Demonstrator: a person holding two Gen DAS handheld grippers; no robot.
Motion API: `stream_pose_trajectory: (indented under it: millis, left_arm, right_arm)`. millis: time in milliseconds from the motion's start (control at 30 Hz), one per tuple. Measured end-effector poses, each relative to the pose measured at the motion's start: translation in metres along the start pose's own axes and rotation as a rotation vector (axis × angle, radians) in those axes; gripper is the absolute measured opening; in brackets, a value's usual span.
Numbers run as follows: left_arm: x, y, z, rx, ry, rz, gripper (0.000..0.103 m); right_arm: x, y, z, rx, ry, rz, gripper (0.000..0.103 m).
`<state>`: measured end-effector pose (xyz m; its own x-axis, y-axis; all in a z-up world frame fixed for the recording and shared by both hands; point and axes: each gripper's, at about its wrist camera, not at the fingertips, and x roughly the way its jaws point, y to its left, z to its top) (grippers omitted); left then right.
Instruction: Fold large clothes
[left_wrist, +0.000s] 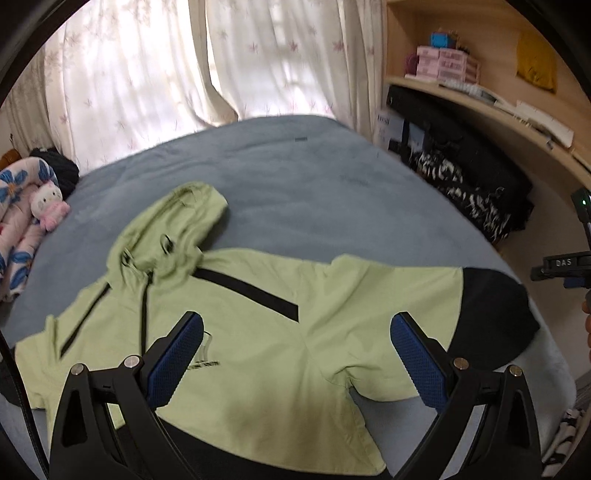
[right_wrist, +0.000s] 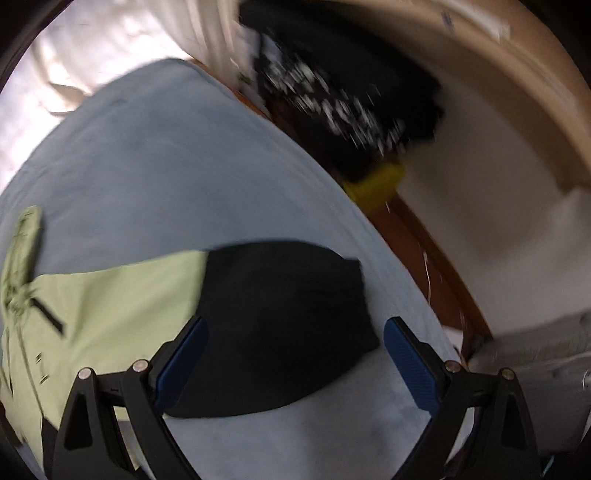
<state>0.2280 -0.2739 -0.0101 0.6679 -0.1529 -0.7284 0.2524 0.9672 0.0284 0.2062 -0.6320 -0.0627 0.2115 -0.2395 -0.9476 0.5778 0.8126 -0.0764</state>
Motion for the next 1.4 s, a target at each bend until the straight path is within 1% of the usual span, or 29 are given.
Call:
stream_pose_trajectory:
  millis: [67, 100, 200, 267, 333, 367, 400, 467, 533, 567, 633, 667, 700, 733, 800, 833, 933, 1000, 1033, 1067, 1100, 1133, 1167, 1233, 1300, 1333, 1367, 1400]
  left_arm:
    - [0.015, -0.005, -0.007, -0.001, 0.019, 0.009, 0.101]
    - [0.022, -0.008, -0.009, -0.003, 0.031, 0.008, 0.101]
    - [0.043, -0.016, -0.016, -0.006, 0.070, -0.004, 0.101]
    - [0.051, -0.020, -0.019, 0.000, 0.073, 0.000, 0.101]
    - [0.059, -0.024, -0.020, 0.009, 0.071, 0.019, 0.101]
    - [0.062, -0.025, -0.020, 0.013, 0.067, 0.028, 0.101]
    - [0.064, -0.025, -0.019, 0.014, 0.067, 0.038, 0.101]
    - [0.072, -0.025, -0.018, 0.016, 0.069, 0.067, 0.101]
    - [0.078, -0.022, -0.017, 0.016, 0.080, 0.086, 0.101]
    - [0.081, -0.020, -0.017, 0.016, 0.089, 0.093, 0.101]
    - [0.087, -0.014, -0.020, 0.012, 0.107, 0.106, 0.101]
    - [0.089, -0.010, -0.021, 0.007, 0.116, 0.111, 0.101]
    - [0.090, -0.006, -0.022, 0.002, 0.125, 0.114, 0.101]
    - [0.091, -0.001, -0.024, -0.009, 0.137, 0.116, 0.101]
    - [0.091, 0.012, -0.026, -0.030, 0.154, 0.117, 0.101]
    - [0.089, 0.020, -0.027, -0.042, 0.160, 0.120, 0.101]
    - [0.076, 0.040, -0.029, -0.062, 0.148, 0.129, 0.101]
    - [0.064, 0.053, -0.032, -0.076, 0.133, 0.128, 0.101]
    - [0.059, 0.058, -0.034, -0.081, 0.127, 0.129, 0.101]
    - [0.055, 0.062, -0.035, -0.087, 0.122, 0.131, 0.101]
    - [0.050, 0.067, -0.037, -0.091, 0.118, 0.131, 0.101]
    - [0.046, 0.070, -0.038, -0.093, 0.113, 0.131, 0.101]
    - [0.043, 0.071, -0.039, -0.094, 0.109, 0.132, 0.101]
    - [0.038, 0.075, -0.041, -0.089, 0.098, 0.135, 0.101]
    - [0.036, 0.077, -0.044, -0.079, 0.092, 0.140, 0.101]
    - [0.036, 0.076, -0.044, -0.073, 0.090, 0.139, 0.101]
    - [0.037, 0.076, -0.045, -0.066, 0.089, 0.138, 0.101]
    - [0.038, 0.075, -0.045, -0.062, 0.089, 0.138, 0.101]
  right_arm:
    - [0.022, -0.011, 0.002, 0.022, 0.055, -0.028, 0.096]
    - [0.032, -0.017, 0.002, 0.035, 0.082, -0.026, 0.096]
    - [0.052, -0.034, 0.000, 0.089, 0.133, 0.007, 0.095]
    - [0.063, -0.041, 0.000, 0.126, 0.158, 0.019, 0.094]
    - [0.074, -0.048, -0.003, 0.169, 0.180, 0.061, 0.090]
    - [0.082, -0.051, -0.004, 0.192, 0.195, 0.085, 0.085]
    - [0.088, -0.054, -0.006, 0.217, 0.215, 0.113, 0.078]
    - [0.101, -0.058, -0.010, 0.252, 0.246, 0.157, 0.073]
    - [0.107, -0.057, -0.014, 0.265, 0.239, 0.160, 0.071]
    - [0.108, -0.056, -0.016, 0.261, 0.231, 0.154, 0.067]
    - [0.109, -0.054, -0.017, 0.231, 0.219, 0.127, 0.041]
    - [0.108, -0.052, -0.017, 0.215, 0.219, 0.127, 0.002]
    - [0.108, -0.050, -0.017, 0.221, 0.241, 0.165, 0.000]
    - [0.106, -0.047, -0.017, 0.221, 0.246, 0.178, 0.000]
    - [0.093, -0.035, -0.015, 0.155, 0.216, 0.143, 0.000]
    - [0.086, -0.027, -0.014, 0.128, 0.205, 0.144, 0.000]
    - [0.051, -0.005, -0.008, 0.059, 0.137, 0.179, 0.000]
    - [0.027, 0.005, -0.004, 0.034, 0.086, 0.191, 0.000]
    - [0.019, 0.006, -0.004, 0.026, 0.077, 0.197, 0.000]
    - [0.015, 0.008, -0.003, 0.023, 0.080, 0.205, 0.000]
    - [0.016, 0.006, -0.004, 0.035, 0.104, 0.205, 0.000]
    - [0.020, 0.000, -0.004, 0.054, 0.126, 0.201, 0.000]
    - [0.027, -0.009, -0.006, 0.104, 0.156, 0.194, 0.001]
    - [0.049, -0.031, -0.006, 0.202, 0.186, 0.221, 0.009]
    - [0.064, -0.055, -0.013, 0.306, 0.214, 0.264, 0.040]
    - [0.069, -0.063, -0.018, 0.344, 0.221, 0.274, 0.046]
    - [0.074, -0.071, -0.020, 0.371, 0.226, 0.271, 0.049]
    - [0.081, -0.080, -0.023, 0.404, 0.233, 0.261, 0.049]
